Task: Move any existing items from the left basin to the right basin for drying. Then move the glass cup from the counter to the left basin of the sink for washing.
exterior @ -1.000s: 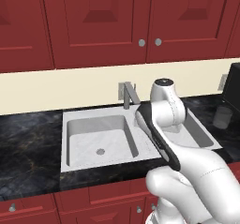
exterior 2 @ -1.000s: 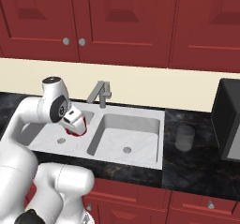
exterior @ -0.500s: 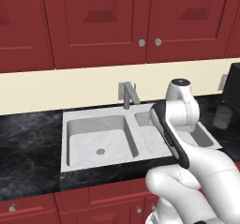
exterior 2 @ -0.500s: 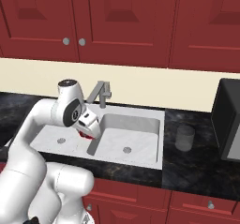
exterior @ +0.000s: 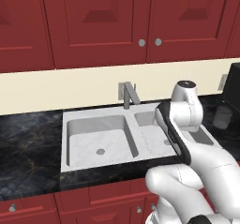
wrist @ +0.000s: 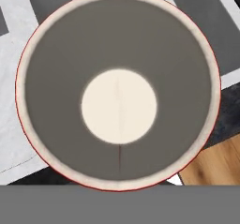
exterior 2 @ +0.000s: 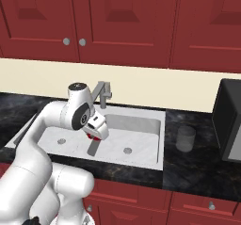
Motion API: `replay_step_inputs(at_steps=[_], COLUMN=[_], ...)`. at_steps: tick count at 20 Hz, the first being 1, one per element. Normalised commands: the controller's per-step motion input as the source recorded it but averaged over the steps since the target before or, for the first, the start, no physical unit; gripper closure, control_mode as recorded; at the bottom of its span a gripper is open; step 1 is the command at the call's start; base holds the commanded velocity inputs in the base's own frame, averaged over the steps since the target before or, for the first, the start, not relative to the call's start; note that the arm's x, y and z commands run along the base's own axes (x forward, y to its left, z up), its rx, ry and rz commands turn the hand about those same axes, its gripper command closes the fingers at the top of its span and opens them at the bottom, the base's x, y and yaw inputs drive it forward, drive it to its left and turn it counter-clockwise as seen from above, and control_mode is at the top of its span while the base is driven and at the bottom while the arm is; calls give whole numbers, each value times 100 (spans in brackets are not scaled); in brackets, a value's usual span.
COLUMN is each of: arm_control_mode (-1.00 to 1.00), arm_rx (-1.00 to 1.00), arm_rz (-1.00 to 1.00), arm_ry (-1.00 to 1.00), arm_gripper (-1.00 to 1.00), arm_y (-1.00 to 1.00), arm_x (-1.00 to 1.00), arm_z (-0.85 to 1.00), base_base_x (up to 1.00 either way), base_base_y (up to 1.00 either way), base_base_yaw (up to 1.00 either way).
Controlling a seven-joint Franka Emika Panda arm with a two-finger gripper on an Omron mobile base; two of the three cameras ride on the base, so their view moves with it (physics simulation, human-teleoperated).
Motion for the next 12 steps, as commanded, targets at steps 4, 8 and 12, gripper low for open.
replay_step_inputs(at_steps=[4,8,12], arm_control_mode=[-100,-100,-100], arm_rx=[-2,0,0], arm_rz=[0,0,0], arm_ry=[0,0,0], arm_gripper=[100,100,100], arm_y=[0,-2,-14], arm_x=[22,23,24], arm_z=[-10,-9,-9], base_base_x=[0,0,0], base_base_y=[0,0,0], base_base_yaw=[0,0,0])
